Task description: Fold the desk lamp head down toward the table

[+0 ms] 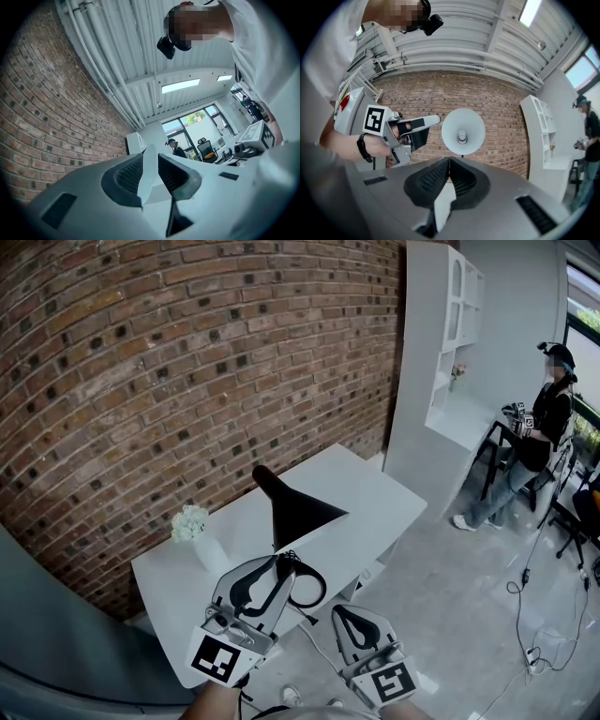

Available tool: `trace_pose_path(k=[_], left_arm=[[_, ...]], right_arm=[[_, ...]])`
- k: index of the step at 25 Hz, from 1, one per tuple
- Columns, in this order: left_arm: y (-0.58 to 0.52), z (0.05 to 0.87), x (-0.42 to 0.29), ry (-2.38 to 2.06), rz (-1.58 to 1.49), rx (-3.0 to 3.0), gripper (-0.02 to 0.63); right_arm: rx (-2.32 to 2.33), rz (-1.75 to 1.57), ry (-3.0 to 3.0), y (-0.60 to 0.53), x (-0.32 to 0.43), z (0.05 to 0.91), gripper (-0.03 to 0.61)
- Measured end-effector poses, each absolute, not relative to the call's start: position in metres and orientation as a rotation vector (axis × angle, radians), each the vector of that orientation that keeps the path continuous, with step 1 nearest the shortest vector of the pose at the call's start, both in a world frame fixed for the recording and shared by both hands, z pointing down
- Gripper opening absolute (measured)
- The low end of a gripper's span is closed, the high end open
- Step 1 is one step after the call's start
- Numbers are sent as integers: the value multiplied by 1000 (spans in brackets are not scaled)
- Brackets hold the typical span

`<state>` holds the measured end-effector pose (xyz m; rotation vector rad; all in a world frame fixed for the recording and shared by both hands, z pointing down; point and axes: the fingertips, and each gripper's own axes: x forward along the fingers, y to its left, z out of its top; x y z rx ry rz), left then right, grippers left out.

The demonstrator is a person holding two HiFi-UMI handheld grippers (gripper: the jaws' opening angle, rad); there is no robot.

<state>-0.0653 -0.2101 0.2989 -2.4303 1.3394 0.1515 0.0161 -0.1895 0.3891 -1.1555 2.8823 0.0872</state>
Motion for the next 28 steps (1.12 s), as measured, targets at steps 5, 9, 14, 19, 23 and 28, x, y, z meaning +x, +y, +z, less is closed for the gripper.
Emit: trace_pose_path(k=[5,9,14,19,23,28], left_arm=[[-219,292,-63,1310,155,-2438,126],[-227,291,-59,1292,165,-2452,147],[-236,289,-59,1285,173,-2455,147],[-244,281,-62,1269,188,-2442,147],[-246,282,-64,1271,208,-2447,86],[-246,284,-63,1253,211,-2457,80]], right_arm=[[-1177,90,2878,-193,19,391,18],[-1211,87,2869,-197,22,389,18],[-1208,100,2862,-201,24,386,18],[-1263,82,2873,-208,29,390,18],[-1261,86,2873,-211,28,389,18],[-1234,79,2861,-214,26,389,18]])
